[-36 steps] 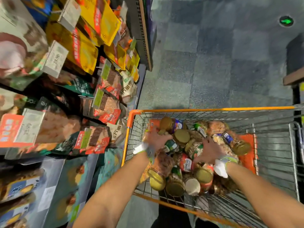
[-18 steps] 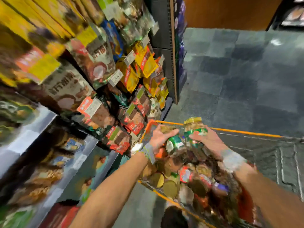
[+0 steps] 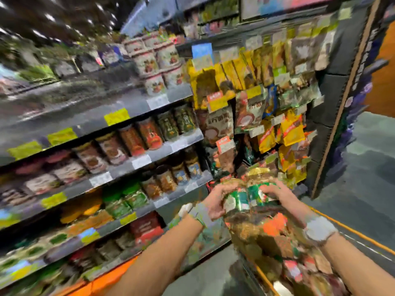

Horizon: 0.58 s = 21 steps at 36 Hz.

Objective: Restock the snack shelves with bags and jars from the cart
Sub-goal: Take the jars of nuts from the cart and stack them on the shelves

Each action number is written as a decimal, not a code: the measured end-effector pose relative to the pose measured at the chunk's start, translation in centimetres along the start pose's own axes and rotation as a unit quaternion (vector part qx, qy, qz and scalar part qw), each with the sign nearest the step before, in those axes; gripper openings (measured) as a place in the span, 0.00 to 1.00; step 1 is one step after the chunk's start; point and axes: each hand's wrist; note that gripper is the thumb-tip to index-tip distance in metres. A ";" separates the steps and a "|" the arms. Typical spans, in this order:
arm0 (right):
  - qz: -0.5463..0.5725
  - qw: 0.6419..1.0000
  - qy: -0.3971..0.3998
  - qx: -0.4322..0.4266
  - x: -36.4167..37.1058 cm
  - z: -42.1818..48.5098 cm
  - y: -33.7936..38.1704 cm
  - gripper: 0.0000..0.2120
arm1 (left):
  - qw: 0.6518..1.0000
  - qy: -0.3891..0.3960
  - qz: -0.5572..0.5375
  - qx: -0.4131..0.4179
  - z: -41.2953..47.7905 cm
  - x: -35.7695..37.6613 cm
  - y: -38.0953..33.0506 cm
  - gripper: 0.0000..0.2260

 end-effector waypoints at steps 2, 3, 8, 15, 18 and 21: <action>-0.015 0.999 0.032 -0.027 3.1 -1.5 3.3 0.48 | 0.998 -0.053 -0.002 0.035 -0.3 -3.0 -0.5 0.30; -0.024 0.998 0.035 -0.041 4.0 -1.6 4.2 0.47 | 0.995 -0.088 0.006 0.051 -0.6 -4.1 -0.9 0.39; -0.009 0.990 0.079 -0.118 10.8 -2.1 9.8 0.50 | 0.971 -0.176 0.057 0.150 -5.3 -10.4 -4.6 0.24; -0.025 0.974 0.136 -0.179 23.2 -2.6 17.6 0.43 | 0.953 -0.181 -0.023 0.241 -12.1 -23.1 -10.5 0.13; -0.028 0.969 0.150 -0.194 28.0 -2.6 20.5 0.49 | 0.936 -0.203 -0.026 0.286 -14.6 -27.7 -13.2 0.15; -0.016 0.960 0.157 -0.230 31.5 -1.6 22.6 0.42 | 0.920 -0.217 -0.009 0.327 -16.7 -31.4 -15.7 0.24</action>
Point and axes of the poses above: each hand's wrist, its own z-axis towards the middle knuckle, its own x-axis out of the palm, y = z × x, and after that the axes turned 6 degrees about -y, right-handed
